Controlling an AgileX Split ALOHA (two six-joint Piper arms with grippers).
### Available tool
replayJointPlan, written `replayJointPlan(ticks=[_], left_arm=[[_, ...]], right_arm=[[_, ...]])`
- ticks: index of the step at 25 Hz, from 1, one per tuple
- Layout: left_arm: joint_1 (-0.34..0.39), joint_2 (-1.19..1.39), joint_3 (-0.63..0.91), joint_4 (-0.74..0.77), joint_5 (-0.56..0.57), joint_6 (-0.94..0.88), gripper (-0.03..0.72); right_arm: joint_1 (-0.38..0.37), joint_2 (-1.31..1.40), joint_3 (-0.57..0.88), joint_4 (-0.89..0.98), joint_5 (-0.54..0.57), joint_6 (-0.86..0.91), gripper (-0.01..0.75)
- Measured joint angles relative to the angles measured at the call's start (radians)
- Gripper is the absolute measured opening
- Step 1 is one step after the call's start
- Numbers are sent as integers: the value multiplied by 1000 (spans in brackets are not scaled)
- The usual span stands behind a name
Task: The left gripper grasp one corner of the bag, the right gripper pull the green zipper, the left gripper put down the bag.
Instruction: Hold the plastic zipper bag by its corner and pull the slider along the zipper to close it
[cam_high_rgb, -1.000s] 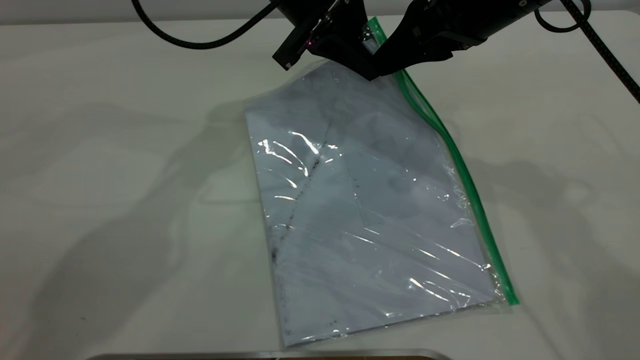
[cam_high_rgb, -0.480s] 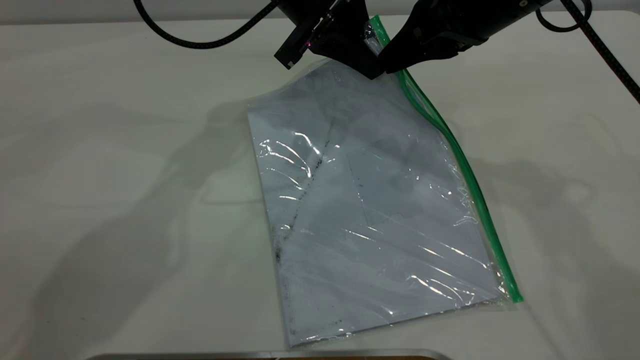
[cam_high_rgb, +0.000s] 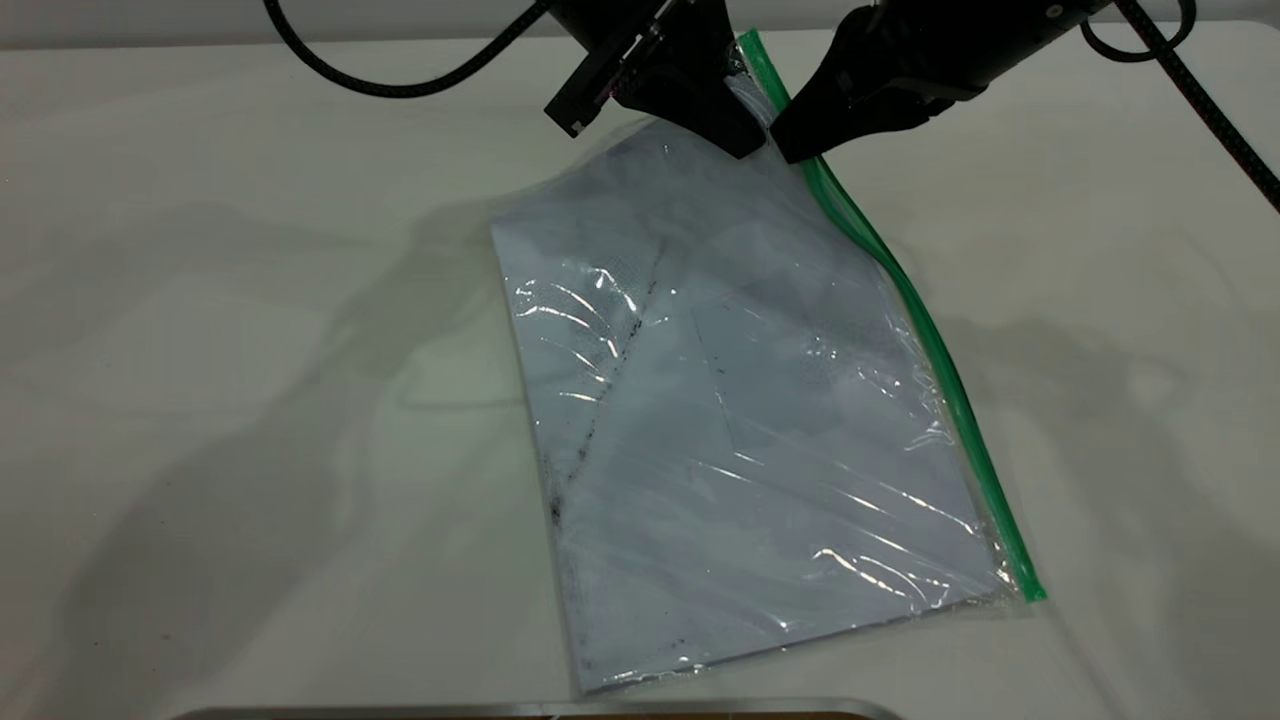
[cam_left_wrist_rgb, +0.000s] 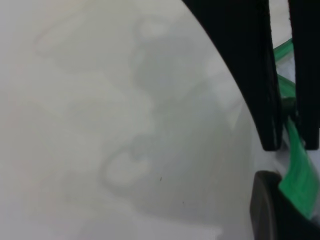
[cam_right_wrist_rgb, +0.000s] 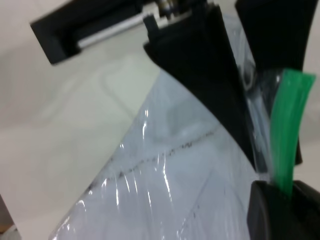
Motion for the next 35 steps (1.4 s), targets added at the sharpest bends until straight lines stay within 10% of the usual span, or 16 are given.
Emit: replayJointPlan(ticks=[35], left_arm=[[120,2,0,-54,23,-72,52]], right_arm=[[1,0,-7,-550,121,530,52]])
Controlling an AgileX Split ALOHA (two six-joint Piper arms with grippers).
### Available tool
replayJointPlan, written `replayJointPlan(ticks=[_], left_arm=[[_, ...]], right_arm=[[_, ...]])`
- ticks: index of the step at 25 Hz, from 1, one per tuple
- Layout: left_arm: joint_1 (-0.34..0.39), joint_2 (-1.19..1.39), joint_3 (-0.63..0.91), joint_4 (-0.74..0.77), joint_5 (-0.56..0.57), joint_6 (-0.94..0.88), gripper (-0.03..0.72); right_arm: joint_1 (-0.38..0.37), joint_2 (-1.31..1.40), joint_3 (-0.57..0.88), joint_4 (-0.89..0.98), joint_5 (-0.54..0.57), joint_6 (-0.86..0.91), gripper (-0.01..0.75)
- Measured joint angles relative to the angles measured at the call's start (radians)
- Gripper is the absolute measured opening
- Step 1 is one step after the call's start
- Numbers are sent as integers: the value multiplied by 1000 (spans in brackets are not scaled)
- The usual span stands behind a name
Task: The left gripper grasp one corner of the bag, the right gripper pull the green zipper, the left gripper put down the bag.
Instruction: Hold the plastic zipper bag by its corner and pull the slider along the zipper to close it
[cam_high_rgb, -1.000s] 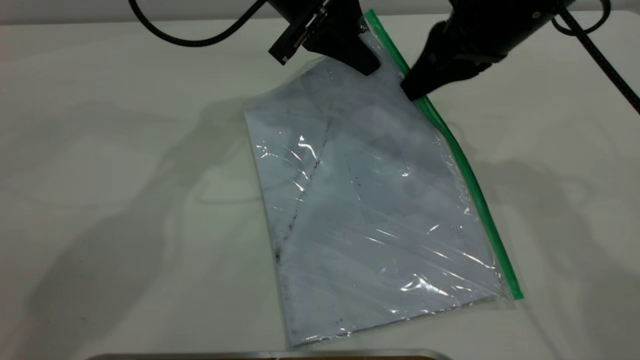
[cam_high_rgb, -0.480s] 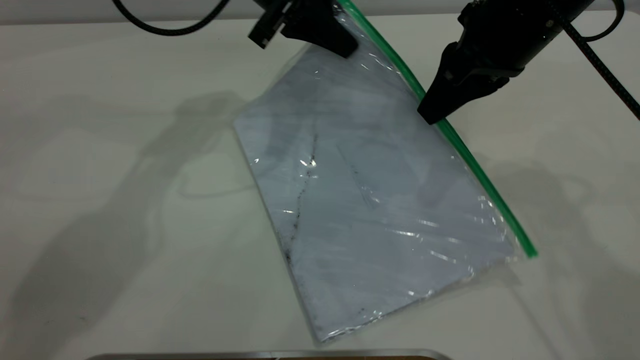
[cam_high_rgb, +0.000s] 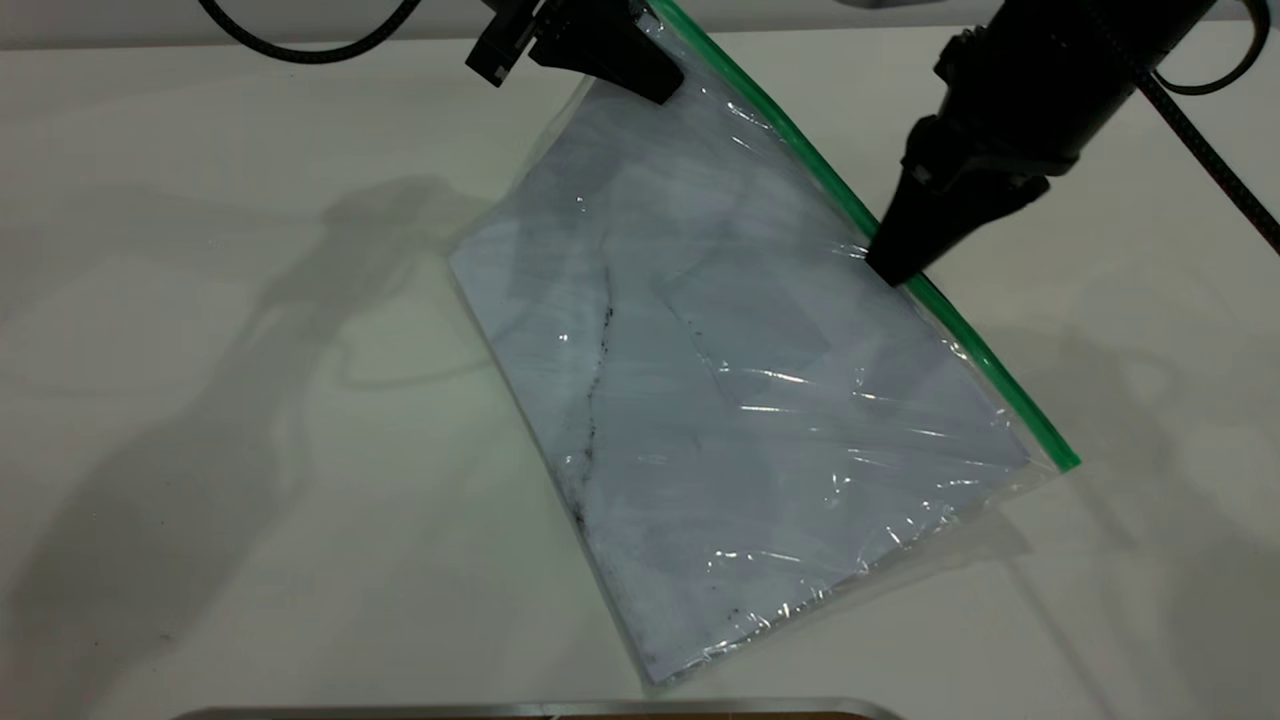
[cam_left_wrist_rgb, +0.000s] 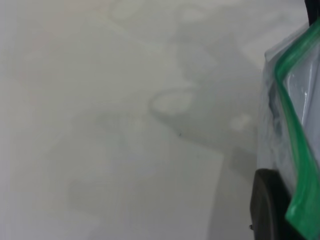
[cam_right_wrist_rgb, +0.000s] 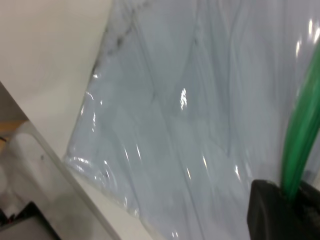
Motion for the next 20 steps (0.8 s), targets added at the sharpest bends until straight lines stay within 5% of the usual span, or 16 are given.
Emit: replayJointPlan(ticks=[9,20], left_arm=[[0,0,0,-7,0,20,52],[11,0,0,5,0,20,52]], right_arm=[[1,0,-3,-162,21,210,52],[1,0,0,-229,53,264,52]])
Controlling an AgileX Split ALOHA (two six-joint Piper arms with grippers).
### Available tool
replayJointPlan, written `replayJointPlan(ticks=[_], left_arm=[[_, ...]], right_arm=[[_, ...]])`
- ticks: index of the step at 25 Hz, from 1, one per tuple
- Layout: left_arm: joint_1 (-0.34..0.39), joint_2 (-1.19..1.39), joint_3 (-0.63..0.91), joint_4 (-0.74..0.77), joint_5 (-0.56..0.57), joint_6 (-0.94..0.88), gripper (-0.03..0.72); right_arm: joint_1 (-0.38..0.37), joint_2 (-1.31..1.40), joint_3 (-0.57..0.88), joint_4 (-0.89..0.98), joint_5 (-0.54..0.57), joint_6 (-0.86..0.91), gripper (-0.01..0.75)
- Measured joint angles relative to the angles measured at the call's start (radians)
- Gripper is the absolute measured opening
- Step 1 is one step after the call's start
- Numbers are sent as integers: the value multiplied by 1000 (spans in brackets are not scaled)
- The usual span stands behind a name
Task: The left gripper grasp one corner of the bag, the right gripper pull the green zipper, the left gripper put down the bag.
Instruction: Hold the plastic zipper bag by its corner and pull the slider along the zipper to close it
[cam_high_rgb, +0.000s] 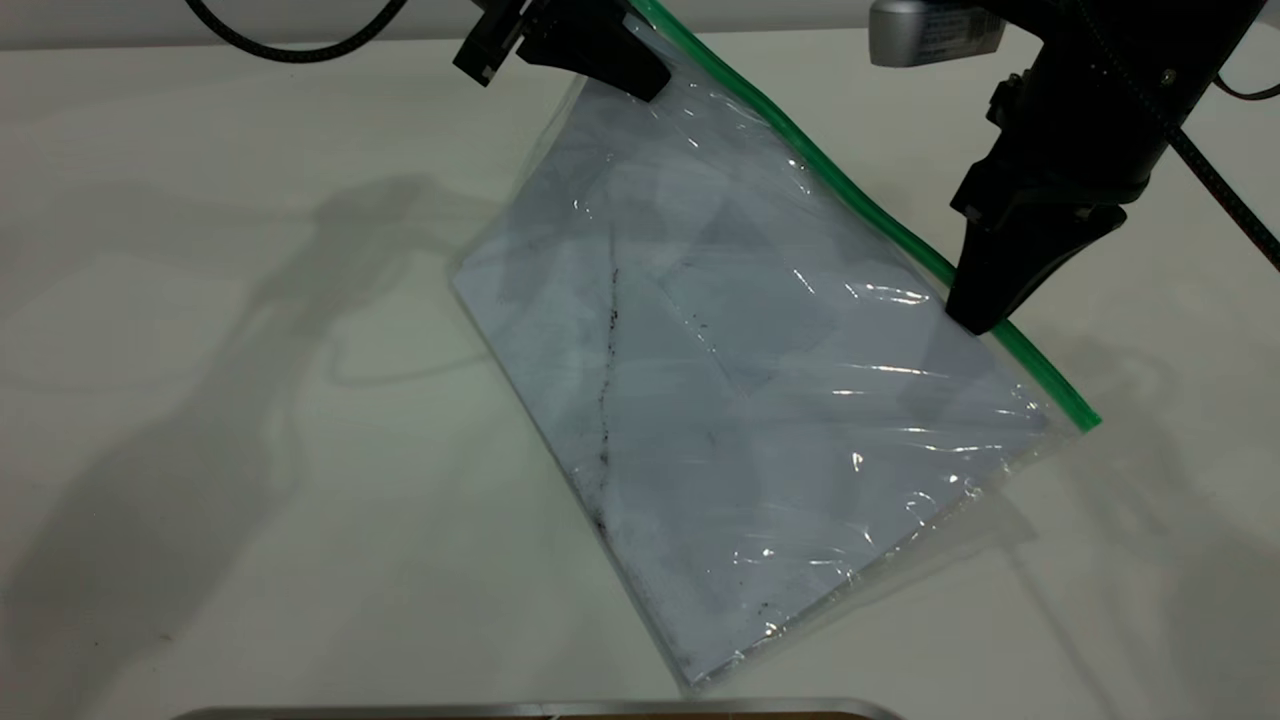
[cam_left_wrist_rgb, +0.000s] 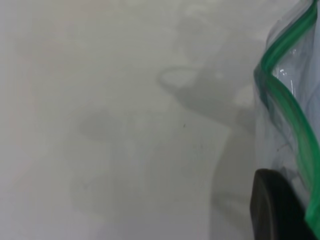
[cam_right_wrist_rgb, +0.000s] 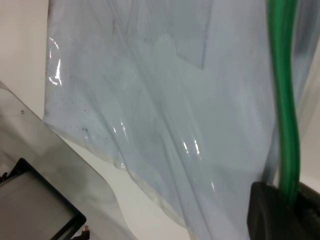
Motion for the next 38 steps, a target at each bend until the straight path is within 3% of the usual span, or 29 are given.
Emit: replayJointPlan(ticks=[26,38], left_arm=[[1,0,0,40,-2,0,51],[5,0,0,51,-3,1,51]], right_arm=[[0,0,0,-122,60,221,66],[0,0,0,-134,122,231,79]])
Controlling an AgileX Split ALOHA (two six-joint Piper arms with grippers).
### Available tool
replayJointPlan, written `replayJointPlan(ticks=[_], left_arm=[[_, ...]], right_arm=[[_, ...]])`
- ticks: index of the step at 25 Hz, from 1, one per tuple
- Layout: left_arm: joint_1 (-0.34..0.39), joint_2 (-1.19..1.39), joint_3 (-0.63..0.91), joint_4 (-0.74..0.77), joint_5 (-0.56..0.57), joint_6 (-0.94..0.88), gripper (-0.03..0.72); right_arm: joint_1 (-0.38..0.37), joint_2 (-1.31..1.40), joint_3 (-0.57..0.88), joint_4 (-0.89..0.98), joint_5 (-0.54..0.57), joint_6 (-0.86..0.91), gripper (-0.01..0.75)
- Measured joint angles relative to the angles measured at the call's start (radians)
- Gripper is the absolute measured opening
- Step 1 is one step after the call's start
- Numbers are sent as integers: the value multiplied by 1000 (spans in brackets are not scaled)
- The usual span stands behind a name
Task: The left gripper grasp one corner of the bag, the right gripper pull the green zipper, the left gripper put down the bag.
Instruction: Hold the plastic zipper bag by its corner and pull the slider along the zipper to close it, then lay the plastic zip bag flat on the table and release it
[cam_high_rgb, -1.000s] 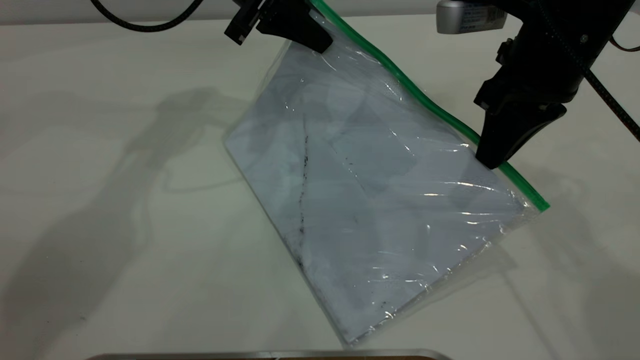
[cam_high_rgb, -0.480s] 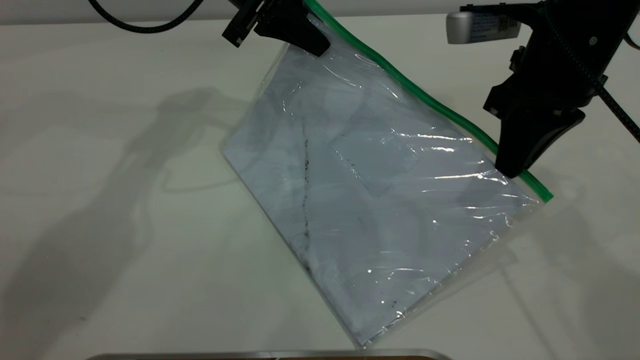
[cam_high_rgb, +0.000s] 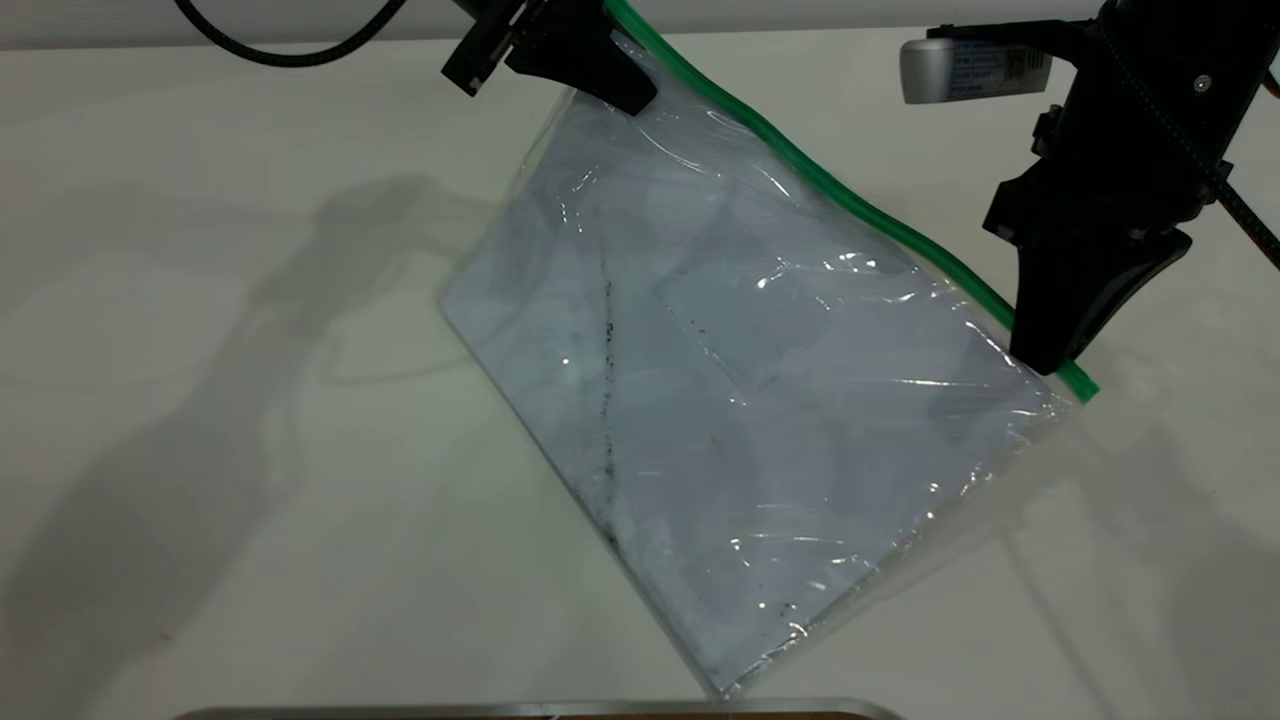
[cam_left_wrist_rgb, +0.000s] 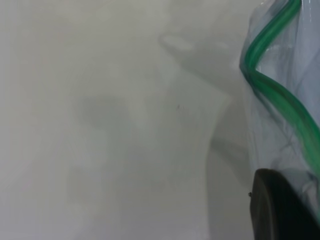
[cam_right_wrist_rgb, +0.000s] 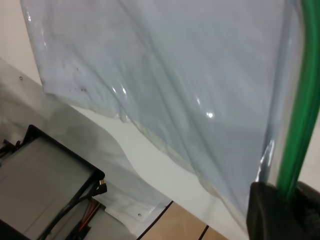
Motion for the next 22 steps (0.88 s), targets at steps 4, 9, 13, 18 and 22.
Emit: replayJointPlan(ticks=[4,9,13,18,22], left_arm=[[10,0,0,4,0,0,51],[15,0,0,9,0,0,51],[20,0,0,44,-18,1,51],[27,0,0,50,-26,1,51],[27,0,0,45,-26,1,51]], right_arm=[[0,0,0,0,13,0,79],[0,0,0,-1,35,0,85],[0,0,0,-16,85,7,87],[-1,0,0,-17,98,19,92],[-1,0,0,-19,96,22,102]])
